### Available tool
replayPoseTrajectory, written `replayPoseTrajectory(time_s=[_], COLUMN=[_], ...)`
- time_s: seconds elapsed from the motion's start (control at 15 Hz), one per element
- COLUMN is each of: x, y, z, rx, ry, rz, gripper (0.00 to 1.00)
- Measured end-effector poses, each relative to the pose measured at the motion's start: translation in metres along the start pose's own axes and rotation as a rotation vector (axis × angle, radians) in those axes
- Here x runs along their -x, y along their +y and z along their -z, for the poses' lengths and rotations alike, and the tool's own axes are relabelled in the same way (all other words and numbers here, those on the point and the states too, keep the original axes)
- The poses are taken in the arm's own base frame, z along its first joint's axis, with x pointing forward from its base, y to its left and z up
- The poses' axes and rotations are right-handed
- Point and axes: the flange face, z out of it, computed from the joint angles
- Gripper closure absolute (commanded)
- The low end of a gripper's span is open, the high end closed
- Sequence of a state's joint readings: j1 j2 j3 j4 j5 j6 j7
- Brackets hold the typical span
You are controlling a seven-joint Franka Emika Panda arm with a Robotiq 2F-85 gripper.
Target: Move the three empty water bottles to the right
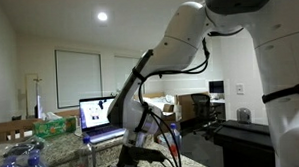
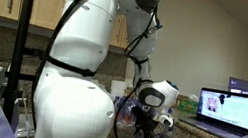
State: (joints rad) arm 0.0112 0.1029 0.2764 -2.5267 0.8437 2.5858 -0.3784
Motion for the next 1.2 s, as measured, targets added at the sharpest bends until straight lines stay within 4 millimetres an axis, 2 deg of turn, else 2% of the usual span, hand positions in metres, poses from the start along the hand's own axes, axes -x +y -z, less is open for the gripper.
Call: replayPoseTrajectory(time_s=[0.07, 0.27, 0.47, 0.67, 0.87, 1.2], x=[0.008, 0.028, 0.043, 0.038, 0.017, -0.028], y=[-0.001, -0.004, -0.003, -0.009, -0.021, -0.06], z=[-0.002, -0.007, -0.018, -0.011, 0.016, 0.078], rx=[-0.006, 0.008, 0.092, 0.192, 0.278, 0.286], ry=[-0.004, -0.036, -0.101, -0.101, -0.069, -0.055], rz=[-0.015, -0.028, -0.025, 0.004, 0.037, 0.1], gripper=[0.11, 0.01, 0.0, 0.0, 0.0, 0.0])
